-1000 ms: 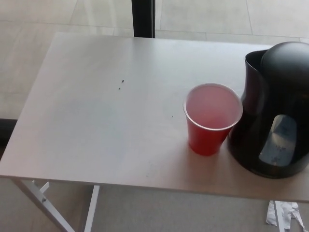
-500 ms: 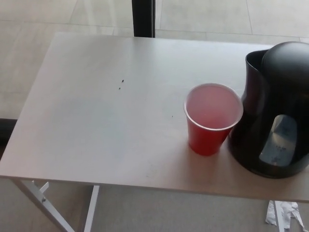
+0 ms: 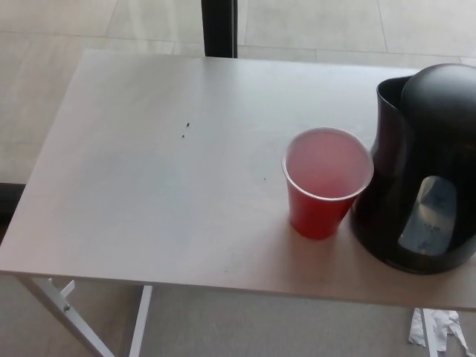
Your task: The robot uses its right hand to lift up a kettle kept on the middle of the desk by its handle and tilt it into a glass kept next to it to pour out water
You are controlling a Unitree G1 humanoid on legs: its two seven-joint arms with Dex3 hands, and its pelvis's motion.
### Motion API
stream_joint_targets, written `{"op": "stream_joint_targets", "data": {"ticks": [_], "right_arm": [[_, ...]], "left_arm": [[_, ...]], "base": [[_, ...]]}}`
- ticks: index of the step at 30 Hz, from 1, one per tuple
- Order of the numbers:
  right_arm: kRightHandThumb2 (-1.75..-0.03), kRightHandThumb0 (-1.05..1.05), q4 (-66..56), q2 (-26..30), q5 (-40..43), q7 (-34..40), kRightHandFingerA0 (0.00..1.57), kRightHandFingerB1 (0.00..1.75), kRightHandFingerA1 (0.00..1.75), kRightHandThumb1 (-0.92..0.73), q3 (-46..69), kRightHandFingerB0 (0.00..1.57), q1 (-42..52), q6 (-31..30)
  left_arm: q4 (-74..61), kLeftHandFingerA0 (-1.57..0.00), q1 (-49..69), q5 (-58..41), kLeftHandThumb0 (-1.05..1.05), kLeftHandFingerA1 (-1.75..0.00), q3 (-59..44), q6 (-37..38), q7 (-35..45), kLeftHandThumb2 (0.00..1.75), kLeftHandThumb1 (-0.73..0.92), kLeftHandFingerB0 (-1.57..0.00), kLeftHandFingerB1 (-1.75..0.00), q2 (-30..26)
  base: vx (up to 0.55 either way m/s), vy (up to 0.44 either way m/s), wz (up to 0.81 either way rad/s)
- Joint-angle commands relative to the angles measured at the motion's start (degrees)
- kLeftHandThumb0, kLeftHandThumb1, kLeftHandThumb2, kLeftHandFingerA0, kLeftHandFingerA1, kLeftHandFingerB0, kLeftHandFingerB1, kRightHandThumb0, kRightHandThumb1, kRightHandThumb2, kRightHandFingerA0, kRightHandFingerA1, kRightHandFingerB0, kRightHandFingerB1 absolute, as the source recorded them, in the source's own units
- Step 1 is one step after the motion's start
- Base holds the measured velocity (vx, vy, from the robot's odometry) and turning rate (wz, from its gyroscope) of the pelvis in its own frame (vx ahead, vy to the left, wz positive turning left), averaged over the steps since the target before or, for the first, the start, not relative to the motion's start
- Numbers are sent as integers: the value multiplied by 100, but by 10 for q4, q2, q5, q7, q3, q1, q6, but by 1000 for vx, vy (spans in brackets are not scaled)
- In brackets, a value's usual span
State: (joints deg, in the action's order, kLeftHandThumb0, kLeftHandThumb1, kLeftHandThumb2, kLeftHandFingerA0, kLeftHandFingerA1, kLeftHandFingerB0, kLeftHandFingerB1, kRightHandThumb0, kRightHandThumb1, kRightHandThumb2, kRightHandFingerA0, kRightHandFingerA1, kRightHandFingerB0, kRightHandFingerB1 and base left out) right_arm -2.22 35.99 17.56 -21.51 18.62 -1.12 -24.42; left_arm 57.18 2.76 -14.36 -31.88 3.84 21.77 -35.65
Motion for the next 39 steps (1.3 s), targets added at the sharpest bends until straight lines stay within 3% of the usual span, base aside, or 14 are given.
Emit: {"op": "stream_joint_targets", "data": {"ticks": [1, 6, 7, 12, 13, 16, 19, 22, 24, 29, 30, 31, 38, 39], "right_arm": [[-74, -58, -4, -21, -10, 33, 18, 38, 46, -46, 6, 10, -20, -18], [-57, -49, 6, -71, 0, 86, 54, 32, 68, -59, 32, 27, -51, -50], [-80, -53, 4, -78, -7, 98, 60, 46, 62, -50, 35, 28, -55, -58], [-57, -49, 15, -93, -27, 120, 69, 38, 52, -59, 36, 41, -57, -57], [-57, -48, 16, -93, -28, 119, 72, 38, 54, -59, 36, 41, -55, -59], [-58, -44, 11, -91, -26, 107, 79, 39, 59, -62, 34, 42, -45, -53], [-67, -16, 15, -70, -30, 75, 84, 52, 150, -70, 25, 71, -28, -39], [-81, -6, 20, -58, -39, 65, 86, 56, 163, -66, 14, 86, -27, -32], [-121, -3, 25, -50, -53, 54, 92, 88, 159, -50, 3, 107, -24, 0], [-126, -7, 12, -44, -78, 64, 94, 146, 166, -49, -15, 90, -18, 31], [-129, -6, 10, -47, -84, 72, 89, 159, 175, -49, -16, 81, -19, 42], [-131, -6, 10, -50, -90, 77, 87, 161, 175, -47, -17, 78, -19, 53], [-127, -9, 20, -59, -145, 117, 90, 157, 175, -47, -36, 81, -24, 148], [-128, -7, 10, -65, -145, 125, 89, 157, 175, -48, -32, 81, -26, 154]], "left_arm": [[-5, -60, 5, 7, -77, -60, 11, 18, -14, 64, 82, -40, -54, -4], [-14, -64, 10, 0, -76, -58, 12, 9, -18, 65, 82, -41, -54, -4], [-12, -60, 9, -1, -75, -67, 12, 8, -19, 107, 67, -36, -61, -3], [-6, -60, 5, 0, -75, -67, 15, 16, -22, 107, 69, -36, -62, -1], [-4, -64, 5, 1, -75, -59, 16, 15, -23, 66, 85, -38, -54, -1], [15, -59, -2, 4, -73, -66, 20, 13, -27, 105, 67, -36, -61, -5], [-9, -63, 10, 0, -75, -59, 21, 7, -28, 65, 85, -42, -53, -2], [-9, -56, 20, 7, -70, -69, 29, 32, -13, 107, 70, -32, -62, -5], [-6, -63, 10, 4, -72, -58, 27, 0, -32, 66, 86, -41, -52, -6], [-9, -61, 10, -2, -74, -60, 27, 2, -27, 65, 86, -41, -54, -7], [-19, -57, 15, 14, -67, -69, 40, 10, -32, 109, 72, -32, -61, -10], [-18, -61, 16, 16, -73, -59, 43, 15, -34, 66, 88, -41, -53, -10], [-12, -61, 9, 12, -73, -58, 43, 5, -37, 66, 88, -39, -53, -13], [-23, -53, 15, 13, -69, -69, 44, 14, -33, 109, 71, -33, -62, -11]], "base": [[0, 0, 0], [0, 0, 0], [0, 0, 0], [0, 0, 0], [0, 0, 0], [0, 0, 0], [0, 0, 0], [0, 0, 0], [0, 0, 0], [0, 0, 0], [0, 0, 0], [0, 0, 0], [0, 0, 0], [0, 0, 0]]}}
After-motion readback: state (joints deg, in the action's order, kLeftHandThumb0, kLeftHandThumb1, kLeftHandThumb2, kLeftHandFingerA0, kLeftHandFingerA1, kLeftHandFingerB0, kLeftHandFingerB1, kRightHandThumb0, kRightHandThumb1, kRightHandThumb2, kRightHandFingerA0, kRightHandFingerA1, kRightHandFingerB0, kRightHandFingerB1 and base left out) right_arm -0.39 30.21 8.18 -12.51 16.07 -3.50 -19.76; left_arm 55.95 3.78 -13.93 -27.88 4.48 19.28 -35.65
